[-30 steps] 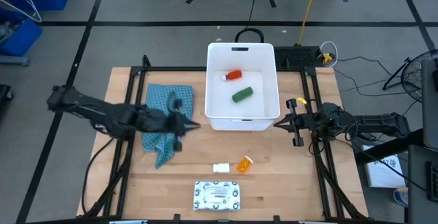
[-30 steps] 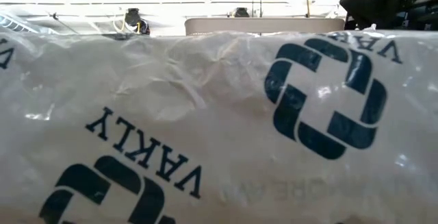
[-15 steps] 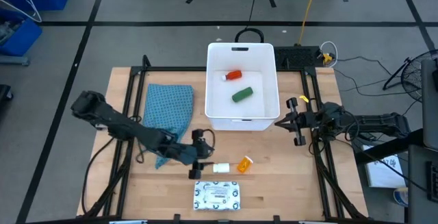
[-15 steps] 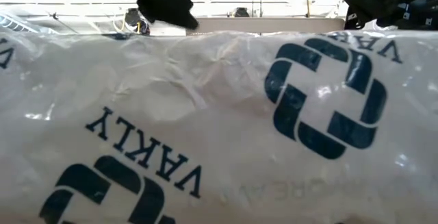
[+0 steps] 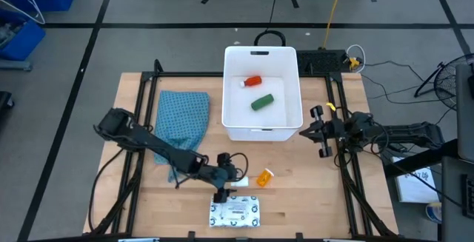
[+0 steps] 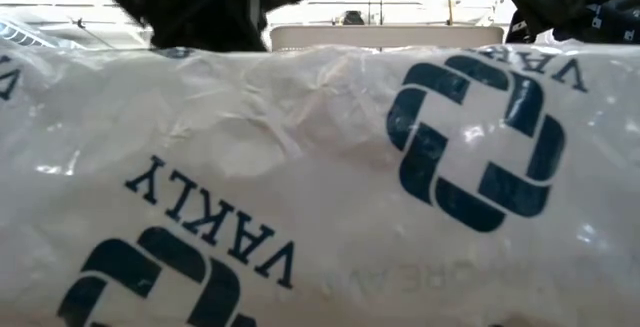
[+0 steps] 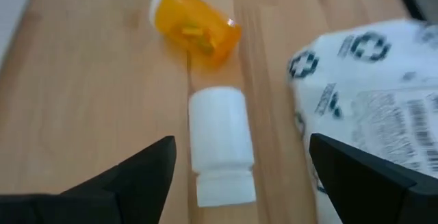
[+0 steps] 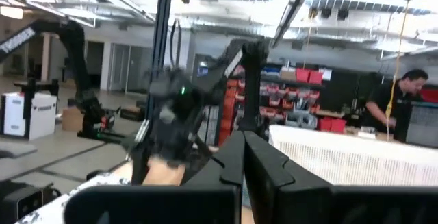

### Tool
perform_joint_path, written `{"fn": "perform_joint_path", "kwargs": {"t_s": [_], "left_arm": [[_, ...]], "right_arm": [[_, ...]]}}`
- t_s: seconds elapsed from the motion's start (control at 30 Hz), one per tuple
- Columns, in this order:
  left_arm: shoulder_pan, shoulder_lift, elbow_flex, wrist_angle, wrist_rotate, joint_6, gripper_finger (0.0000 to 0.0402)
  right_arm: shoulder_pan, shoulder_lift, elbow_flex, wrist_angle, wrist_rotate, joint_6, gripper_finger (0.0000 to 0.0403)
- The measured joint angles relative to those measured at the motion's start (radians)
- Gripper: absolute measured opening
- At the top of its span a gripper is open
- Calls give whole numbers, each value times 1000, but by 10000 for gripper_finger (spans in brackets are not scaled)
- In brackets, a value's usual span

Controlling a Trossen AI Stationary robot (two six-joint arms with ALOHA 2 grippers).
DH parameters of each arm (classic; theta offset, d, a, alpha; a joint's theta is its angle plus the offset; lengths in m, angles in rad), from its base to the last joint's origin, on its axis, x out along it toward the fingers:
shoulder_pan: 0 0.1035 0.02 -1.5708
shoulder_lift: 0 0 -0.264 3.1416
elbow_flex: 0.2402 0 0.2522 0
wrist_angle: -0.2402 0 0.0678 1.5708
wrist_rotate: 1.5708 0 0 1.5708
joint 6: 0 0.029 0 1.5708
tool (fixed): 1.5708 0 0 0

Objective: Pick & place medical supplies in basket/bin
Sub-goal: Put the white pill bottle into the white bin

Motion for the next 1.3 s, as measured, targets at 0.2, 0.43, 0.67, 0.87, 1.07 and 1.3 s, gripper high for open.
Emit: {"fn": "perform_joint_path", "kwargs": {"t_s": [0.2,0.43,0.67,0.87,1.07,1.3], "left_arm": [[28,67,0,53,15,4,336],[62,137,0,81,80,1,335],[69,144,0,91,88,19,335],[69,132,-1,88,146,52,288],[67,131,-1,92,196,72,177],[61,45,-2,73,194,173,177]], "right_arm": [[0,0,-2,-1,0,-1,0],[0,0,-4,-4,-1,-2,0],[0,0,-5,-8,0,-6,0],[0,0,-6,-12,-1,-6,0],[0,0,-7,-14,-1,-5,0],[0,0,-7,-31,-1,-3,0]]}}
